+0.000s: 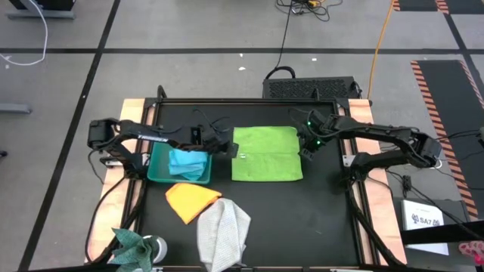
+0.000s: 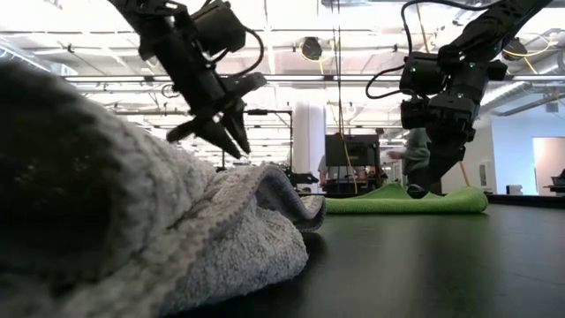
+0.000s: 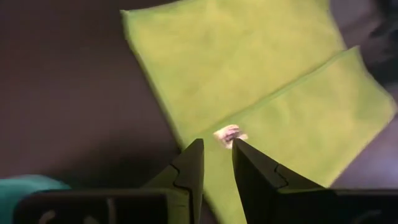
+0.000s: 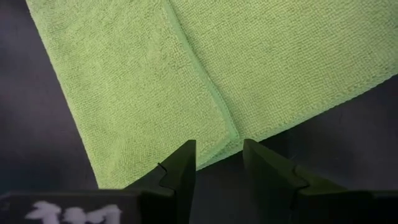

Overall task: Fold microfiber towels
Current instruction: Fold the green microfiber towel

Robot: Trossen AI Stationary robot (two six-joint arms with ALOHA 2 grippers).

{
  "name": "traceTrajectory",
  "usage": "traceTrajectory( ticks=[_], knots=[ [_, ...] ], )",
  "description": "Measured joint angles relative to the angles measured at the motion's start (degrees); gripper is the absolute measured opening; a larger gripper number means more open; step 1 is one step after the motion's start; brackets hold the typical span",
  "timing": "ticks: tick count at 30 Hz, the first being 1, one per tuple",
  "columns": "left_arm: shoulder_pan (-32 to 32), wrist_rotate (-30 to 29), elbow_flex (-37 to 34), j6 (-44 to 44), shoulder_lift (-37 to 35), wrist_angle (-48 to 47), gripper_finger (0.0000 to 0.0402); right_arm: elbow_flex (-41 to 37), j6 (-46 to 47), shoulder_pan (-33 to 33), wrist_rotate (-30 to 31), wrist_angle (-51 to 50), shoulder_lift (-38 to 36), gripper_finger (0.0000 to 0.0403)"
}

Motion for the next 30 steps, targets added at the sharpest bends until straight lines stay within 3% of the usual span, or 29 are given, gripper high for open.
traceTrajectory(
  ticks=[5, 16, 22, 30],
  knots=[
    [0.7, -0.5, 6.7, 6.0, -0.1, -6.1, 0.0064, 0.0, 0.0, 0.0, 0.0, 0.0, 0.0, 0.0128],
    [0.5, 0.2, 14.6, 13.1, 0.0, -6.7, 0.0016, 0.0, -1.8, -0.7, 1.2, 2.4, 2.4, 0.0128],
    [0.5, 2.7, 14.8, 12.8, 0.0, -6.8, 0.0024, 0.0, -2.0, -0.7, 1.0, 2.3, 6.4, 0.0128],
    [0.1, 2.7, 14.8, 12.5, 0.0, -6.7, 0.0046, 0.0, -2.4, -0.7, -0.2, 2.4, 6.5, 0.0128]
  ],
)
